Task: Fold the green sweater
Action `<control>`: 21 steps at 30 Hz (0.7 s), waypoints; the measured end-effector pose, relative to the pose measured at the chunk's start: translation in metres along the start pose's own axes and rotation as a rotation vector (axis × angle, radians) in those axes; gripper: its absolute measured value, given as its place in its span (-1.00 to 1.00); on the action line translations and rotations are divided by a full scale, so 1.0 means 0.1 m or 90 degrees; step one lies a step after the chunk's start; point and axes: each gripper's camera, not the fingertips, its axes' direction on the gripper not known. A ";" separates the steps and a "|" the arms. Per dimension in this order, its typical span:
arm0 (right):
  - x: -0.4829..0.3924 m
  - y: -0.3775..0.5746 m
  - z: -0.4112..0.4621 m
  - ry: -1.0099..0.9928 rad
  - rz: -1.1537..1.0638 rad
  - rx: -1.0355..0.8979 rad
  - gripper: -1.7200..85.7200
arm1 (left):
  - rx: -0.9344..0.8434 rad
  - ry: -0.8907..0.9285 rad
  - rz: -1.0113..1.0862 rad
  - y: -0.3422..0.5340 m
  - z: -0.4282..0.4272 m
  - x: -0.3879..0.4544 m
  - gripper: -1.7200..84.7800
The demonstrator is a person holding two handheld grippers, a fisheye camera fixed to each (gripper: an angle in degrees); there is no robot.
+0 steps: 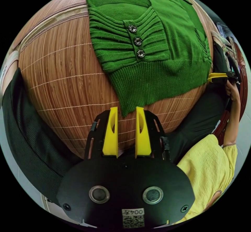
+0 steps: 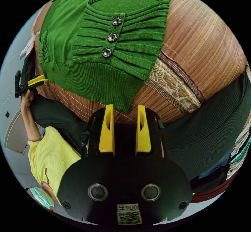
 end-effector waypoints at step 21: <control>0.45 1.00 1.24 -0.017 -0.082 0.306 -0.93 | 0.189 0.160 0.048 1.27 -0.34 -0.72 -0.91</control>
